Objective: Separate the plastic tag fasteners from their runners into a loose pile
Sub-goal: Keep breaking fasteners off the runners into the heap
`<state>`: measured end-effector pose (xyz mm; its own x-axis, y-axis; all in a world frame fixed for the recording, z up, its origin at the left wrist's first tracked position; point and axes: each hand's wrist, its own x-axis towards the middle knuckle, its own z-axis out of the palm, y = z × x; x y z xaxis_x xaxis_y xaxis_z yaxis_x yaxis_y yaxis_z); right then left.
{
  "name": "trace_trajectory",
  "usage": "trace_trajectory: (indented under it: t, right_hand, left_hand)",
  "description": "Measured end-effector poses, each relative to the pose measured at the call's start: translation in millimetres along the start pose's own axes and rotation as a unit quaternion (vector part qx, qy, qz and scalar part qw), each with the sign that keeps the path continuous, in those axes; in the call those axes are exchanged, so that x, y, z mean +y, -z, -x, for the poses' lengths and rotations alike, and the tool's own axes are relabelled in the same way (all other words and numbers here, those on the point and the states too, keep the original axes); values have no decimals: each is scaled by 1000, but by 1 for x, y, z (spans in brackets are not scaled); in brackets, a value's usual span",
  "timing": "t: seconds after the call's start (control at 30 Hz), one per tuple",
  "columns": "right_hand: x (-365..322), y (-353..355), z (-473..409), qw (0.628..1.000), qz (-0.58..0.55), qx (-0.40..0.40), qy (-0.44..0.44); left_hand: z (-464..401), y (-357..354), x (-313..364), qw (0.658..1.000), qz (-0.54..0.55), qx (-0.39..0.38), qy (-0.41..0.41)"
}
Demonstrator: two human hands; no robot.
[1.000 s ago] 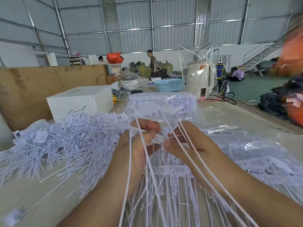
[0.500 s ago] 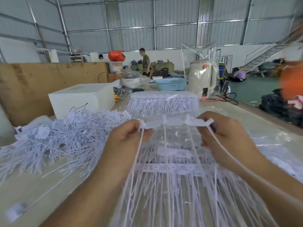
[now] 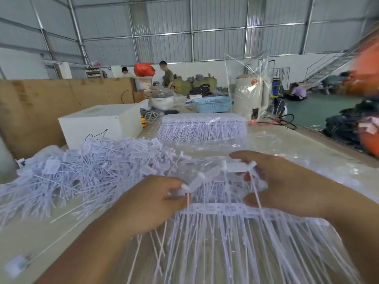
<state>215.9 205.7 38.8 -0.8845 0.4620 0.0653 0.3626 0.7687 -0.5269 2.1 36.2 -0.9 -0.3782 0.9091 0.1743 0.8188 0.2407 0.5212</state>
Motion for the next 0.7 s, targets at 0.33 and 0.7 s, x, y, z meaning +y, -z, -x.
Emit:
trace_trajectory:
  t: [0.33, 0.7]
  right_hand:
    - [-31, -6, 12, 978, -45, 115, 168]
    - [-42, -34, 0, 931, 320, 113, 136]
  left_hand:
    - [3, -7, 21, 982, -169, 87, -14]
    - [10, -12, 41, 986, -13, 114, -125]
